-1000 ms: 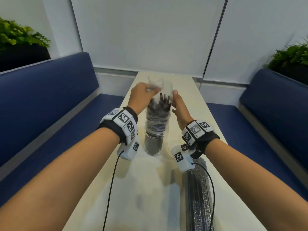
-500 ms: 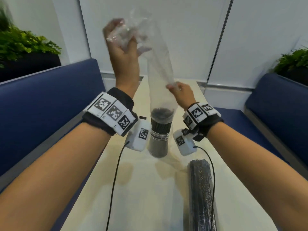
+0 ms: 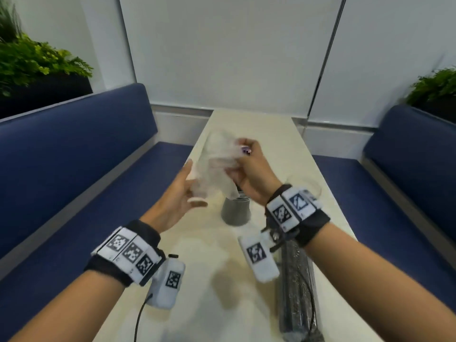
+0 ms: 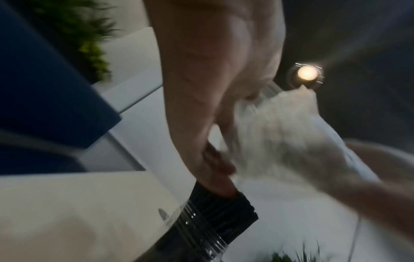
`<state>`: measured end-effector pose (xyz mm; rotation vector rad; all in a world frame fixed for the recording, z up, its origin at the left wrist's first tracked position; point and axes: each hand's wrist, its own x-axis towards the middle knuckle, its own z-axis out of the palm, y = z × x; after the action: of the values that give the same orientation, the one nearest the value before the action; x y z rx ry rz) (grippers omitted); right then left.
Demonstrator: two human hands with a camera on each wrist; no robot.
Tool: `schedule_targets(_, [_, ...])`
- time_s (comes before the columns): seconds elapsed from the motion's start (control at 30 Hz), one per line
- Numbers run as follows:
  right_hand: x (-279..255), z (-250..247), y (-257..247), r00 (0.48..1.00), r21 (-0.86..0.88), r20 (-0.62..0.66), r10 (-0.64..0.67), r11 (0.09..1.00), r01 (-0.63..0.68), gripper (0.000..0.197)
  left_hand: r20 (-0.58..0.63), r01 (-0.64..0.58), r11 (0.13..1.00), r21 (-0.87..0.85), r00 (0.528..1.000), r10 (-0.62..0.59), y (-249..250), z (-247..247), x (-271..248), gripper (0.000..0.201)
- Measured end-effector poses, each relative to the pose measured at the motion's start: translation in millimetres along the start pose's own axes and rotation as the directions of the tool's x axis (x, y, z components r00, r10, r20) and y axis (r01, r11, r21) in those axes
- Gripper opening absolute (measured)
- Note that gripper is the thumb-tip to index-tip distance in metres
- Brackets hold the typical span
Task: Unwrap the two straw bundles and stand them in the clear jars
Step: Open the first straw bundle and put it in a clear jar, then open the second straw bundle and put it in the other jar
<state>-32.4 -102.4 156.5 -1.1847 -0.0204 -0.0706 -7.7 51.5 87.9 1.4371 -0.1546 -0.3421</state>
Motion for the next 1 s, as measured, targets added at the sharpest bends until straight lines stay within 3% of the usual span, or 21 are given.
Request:
schedule_targets(0.07, [-16.7, -7.5, 29.8, 0.998, -0.076, 0.021, 0.056, 0.996, -0.054, 0.028, 0.162, 0.129, 0.986, -0.108, 0.981, -0.110, -12.4, -0.9, -10.1, 0.080])
schedule_targets(0.1, [-24.0, -11.4, 43.8, 0.995, -0.113, 0.050, 0.087, 0.990, -0.081, 0.028, 0.184, 0.125, 0.989, -0.084, 0.977, -0.108, -17.7, 2.0, -14.2, 0.073])
schedule_targets(0.17, [-33.2, -20.9, 71.2, 0.985, -0.228, 0.108, 0.132, 0.968, -0.105, 0.026, 0.098, 0.095, 0.995, 0.003, 0.991, -0.095, -31.0, 8.8, -19.9, 0.046])
schedule_targets(0.2, [-36.0, -26.5, 81.7, 0.984, -0.338, 0.125, 0.128, 0.938, -0.079, 0.026, 0.012, 0.107, 0.994, 0.013, 0.994, -0.107, -38.3, 9.9, -21.1, 0.047])
schedule_targets(0.27, [-39.7, -39.9, 94.7, 0.978, -0.620, 0.181, 0.101, 0.784, 0.034, 0.028, -0.090, 0.099, 0.989, 0.111, 0.992, -0.089, -56.1, 5.4, -21.6, 0.055])
schedule_targets(0.33, [-43.1, -52.9, 104.4, 0.954, -0.856, 0.245, 0.172, 0.501, 0.129, 0.037, -0.140, 0.035, 0.943, 0.332, 0.990, 0.013, -69.3, 2.5, -24.7, 0.037])
schedule_targets(0.4, [-46.0, -62.1, 109.2, 0.930, -0.937, 0.227, 0.290, 0.326, 0.127, 0.046, -0.159, -0.040, 0.822, 0.568, 0.975, 0.158, -81.4, 4.9, -27.7, 0.020])
schedule_targets(0.47, [-46.9, -66.2, 106.8, 0.925, -0.962, 0.150, 0.349, 0.268, 0.054, 0.051, -0.070, -0.073, 0.584, 0.808, 0.974, 0.217, -94.8, 10.7, -29.7, 0.026])
schedule_targets(0.53, [-45.9, -68.4, 101.4, 0.929, -0.977, 0.076, 0.361, 0.213, -0.002, 0.056, 0.052, -0.058, 0.262, 0.963, 0.998, 0.029, -109.3, 15.7, -28.0, 0.043])
schedule_targets(0.57, [-44.3, -70.2, 99.6, 0.934, -0.980, 0.046, 0.354, 0.196, -0.026, 0.059, 0.063, -0.046, 0.163, 0.985, 0.993, -0.098, -115.5, 17.0, -26.6, 0.051])
schedule_targets(0.63, [-40.9, -73.8, 95.6, 0.939, -0.983, -0.001, 0.343, 0.174, -0.064, 0.066, 0.060, -0.038, 0.097, 0.995, 0.969, -0.239, -119.4, 19.5, -24.6, 0.062])
schedule_targets(0.7, [-34.7, -77.7, 91.5, 0.937, -0.983, -0.045, 0.347, 0.153, -0.104, 0.077, 0.093, -0.064, 0.122, 0.990, 0.964, -0.250, -114.0, 22.2, -24.0, 0.071])
schedule_targets(0.87, [-11.6, -81.9, 65.9, 0.959, -0.966, -0.080, 0.274, 0.217, -0.143, 0.105, 0.109, -0.004, 0.350, 0.937, 0.954, -0.280, -73.8, 19.5, -22.5, 0.094])
schedule_targets(1.0, [18.0, -80.4, 48.5, 0.977, -0.961, -0.069, 0.201, 0.249, -0.119, 0.118, 0.114, -0.041, 0.491, 0.870, 0.986, -0.119, -36.0, 10.7, -3.0, 0.096])
